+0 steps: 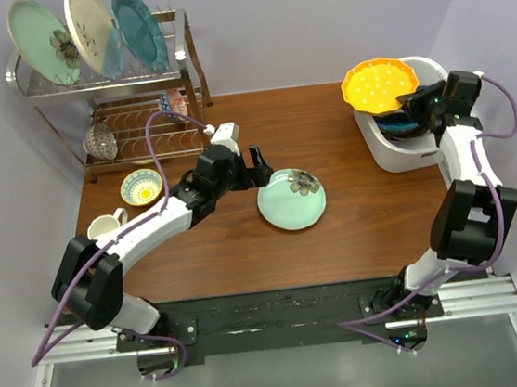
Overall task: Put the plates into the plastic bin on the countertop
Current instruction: Place the plate in the plastic bin.
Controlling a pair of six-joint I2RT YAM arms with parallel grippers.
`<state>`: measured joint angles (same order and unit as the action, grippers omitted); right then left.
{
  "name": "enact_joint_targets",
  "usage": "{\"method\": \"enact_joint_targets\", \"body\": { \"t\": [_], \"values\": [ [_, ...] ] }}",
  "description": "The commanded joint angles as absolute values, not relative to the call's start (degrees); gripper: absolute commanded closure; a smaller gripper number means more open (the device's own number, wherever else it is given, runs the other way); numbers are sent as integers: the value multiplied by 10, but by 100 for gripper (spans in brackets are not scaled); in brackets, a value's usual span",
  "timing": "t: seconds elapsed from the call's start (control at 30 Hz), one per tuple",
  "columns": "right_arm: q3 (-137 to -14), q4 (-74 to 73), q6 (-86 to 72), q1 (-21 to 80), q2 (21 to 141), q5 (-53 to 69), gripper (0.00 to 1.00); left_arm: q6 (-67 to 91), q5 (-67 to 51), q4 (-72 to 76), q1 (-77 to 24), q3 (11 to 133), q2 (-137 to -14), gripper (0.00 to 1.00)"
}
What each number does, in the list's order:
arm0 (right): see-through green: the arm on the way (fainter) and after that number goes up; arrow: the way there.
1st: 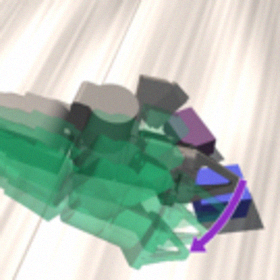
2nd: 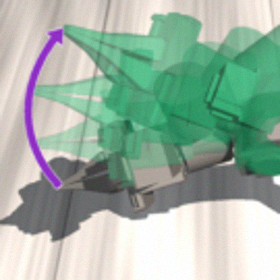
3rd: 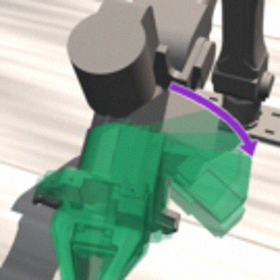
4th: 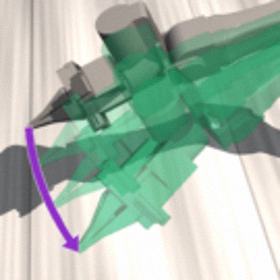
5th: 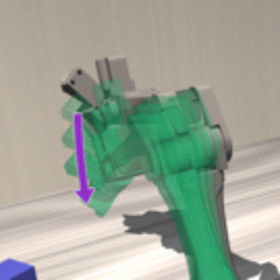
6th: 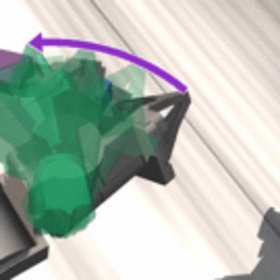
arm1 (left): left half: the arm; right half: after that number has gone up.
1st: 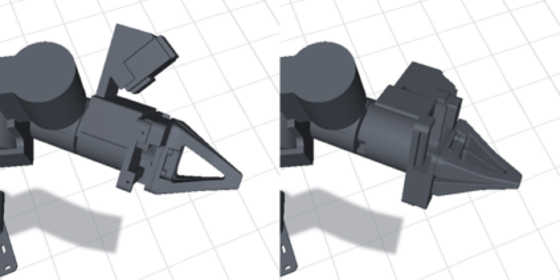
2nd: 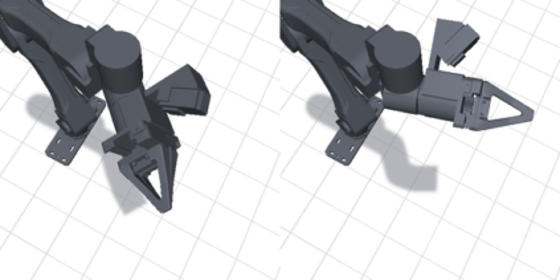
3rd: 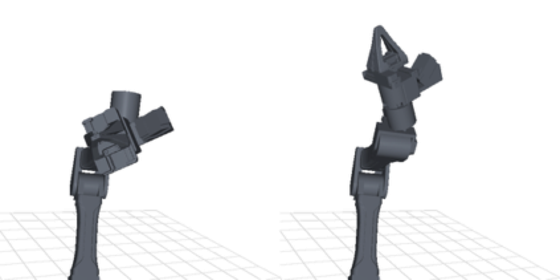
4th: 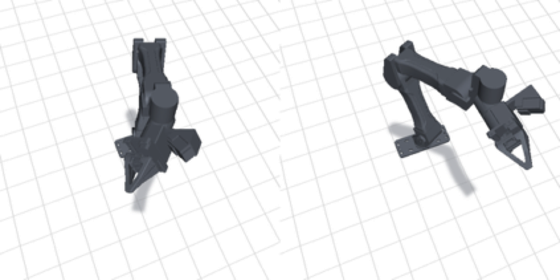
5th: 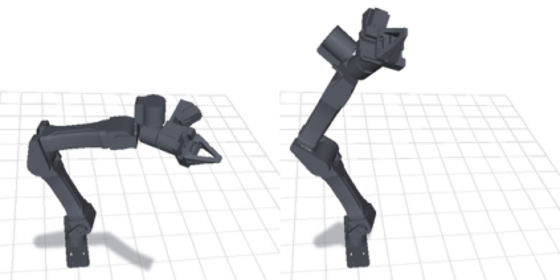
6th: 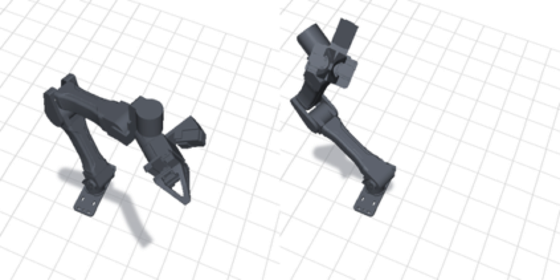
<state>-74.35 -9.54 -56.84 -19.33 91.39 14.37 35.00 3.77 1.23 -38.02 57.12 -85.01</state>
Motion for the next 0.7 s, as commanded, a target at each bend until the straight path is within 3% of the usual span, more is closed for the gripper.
{"method": "enact_joint_targets", "body": {
  "t": [0.0, 0.67],
  "values": [
    [-806, 12, -620, -207, 928, 162, 100, 336, 29, 40, -381, 598, -860, 0],
    [-766, 26, -681, -259, 956, 121, 100, 337, 4, 49, -381, 609, -889, 0]
  ]
}}
